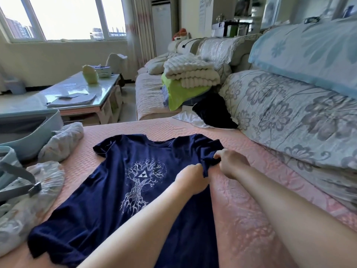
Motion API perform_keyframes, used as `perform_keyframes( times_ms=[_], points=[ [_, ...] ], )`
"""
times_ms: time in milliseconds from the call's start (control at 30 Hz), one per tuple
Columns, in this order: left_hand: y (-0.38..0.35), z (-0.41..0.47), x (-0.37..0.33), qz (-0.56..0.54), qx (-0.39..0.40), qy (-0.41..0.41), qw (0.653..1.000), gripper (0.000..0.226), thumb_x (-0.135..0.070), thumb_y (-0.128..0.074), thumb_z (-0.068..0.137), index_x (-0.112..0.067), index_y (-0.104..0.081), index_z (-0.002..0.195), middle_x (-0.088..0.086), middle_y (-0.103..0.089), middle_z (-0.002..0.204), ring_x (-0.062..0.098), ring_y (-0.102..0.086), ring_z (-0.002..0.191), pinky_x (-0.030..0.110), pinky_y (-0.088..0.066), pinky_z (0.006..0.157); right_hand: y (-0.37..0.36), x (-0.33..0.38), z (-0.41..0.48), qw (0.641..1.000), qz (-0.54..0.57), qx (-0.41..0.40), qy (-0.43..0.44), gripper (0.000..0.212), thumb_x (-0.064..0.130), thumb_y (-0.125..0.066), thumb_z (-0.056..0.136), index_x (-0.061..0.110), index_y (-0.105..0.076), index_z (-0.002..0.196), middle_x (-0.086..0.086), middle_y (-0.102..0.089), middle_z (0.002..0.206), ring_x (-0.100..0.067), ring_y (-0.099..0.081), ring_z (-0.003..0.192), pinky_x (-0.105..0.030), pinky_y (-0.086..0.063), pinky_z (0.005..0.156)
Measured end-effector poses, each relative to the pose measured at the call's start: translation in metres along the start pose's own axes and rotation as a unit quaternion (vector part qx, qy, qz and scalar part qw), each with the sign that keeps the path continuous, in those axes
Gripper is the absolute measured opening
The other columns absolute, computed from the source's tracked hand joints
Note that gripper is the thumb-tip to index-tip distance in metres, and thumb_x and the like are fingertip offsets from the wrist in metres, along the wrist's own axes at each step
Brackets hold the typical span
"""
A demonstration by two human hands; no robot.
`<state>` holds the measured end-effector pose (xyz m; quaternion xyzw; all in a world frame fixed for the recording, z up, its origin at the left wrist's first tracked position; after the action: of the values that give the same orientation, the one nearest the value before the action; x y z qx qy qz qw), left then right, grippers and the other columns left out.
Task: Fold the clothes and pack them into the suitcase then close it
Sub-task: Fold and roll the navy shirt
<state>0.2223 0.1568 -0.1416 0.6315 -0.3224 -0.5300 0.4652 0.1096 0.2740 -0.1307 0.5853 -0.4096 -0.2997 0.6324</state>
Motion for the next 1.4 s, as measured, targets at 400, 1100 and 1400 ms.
perform_keyframes(
  times_ms=[400, 1100, 1400],
  points=[
    [-0.008, 0.063, -0.016, 0.023, -0.026, 0.027, 0.999, 0.023, -0.038, -0.051, 0.090, -0.017, -0.057, 0.087, 0.001, -0.064, 0.093, 0.025, -0.062, 0.089, 0.031, -0.041, 0.065, -0.001, -0.014, 0.061, 0.983, -0.040, -0.075, 0.165, 0.023, 0.006, -0.058, 0.088, 0.017, -0.072, 0.104, -0.007, -0.070, 0.109, -0.030, -0.065, 0.102, -0.036, -0.052, 0.083],
    [0.029, 0.098, 0.122, -0.030, 0.011, 0.043, 0.999, 0.031, -0.047, -0.047, 0.098, -0.030, -0.068, 0.114, -0.001, -0.067, 0.121, 0.022, -0.061, 0.111, 0.034, -0.047, 0.095, -0.019, 0.056, 0.097, 0.987, -0.113, 0.041, 0.109, 0.037, 0.029, -0.038, 0.098, 0.025, -0.060, 0.128, -0.003, -0.060, 0.137, -0.027, -0.056, 0.122, -0.042, -0.035, 0.103],
    [0.071, 0.152, 0.215, 0.078, -0.126, 0.054, 0.988, 0.041, -0.002, -0.044, 0.090, -0.018, -0.059, 0.124, 0.010, -0.058, 0.123, 0.033, -0.059, 0.111, 0.042, -0.049, 0.092, -0.037, 0.124, 0.167, 0.980, -0.053, -0.119, 0.150, 0.036, 0.000, -0.050, 0.093, 0.021, -0.063, 0.120, -0.001, -0.067, 0.116, -0.025, -0.067, 0.093, -0.032, -0.050, 0.071]
  ],
)
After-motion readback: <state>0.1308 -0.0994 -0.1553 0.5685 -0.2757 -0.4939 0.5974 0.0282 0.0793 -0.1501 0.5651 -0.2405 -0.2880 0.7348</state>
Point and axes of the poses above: each hand's wrist, its own z-axis towards the middle knuckle, its own y-axis out of the back of the hand, x = y × z, the point moved 3 cm from there along z, towards the middle knuckle
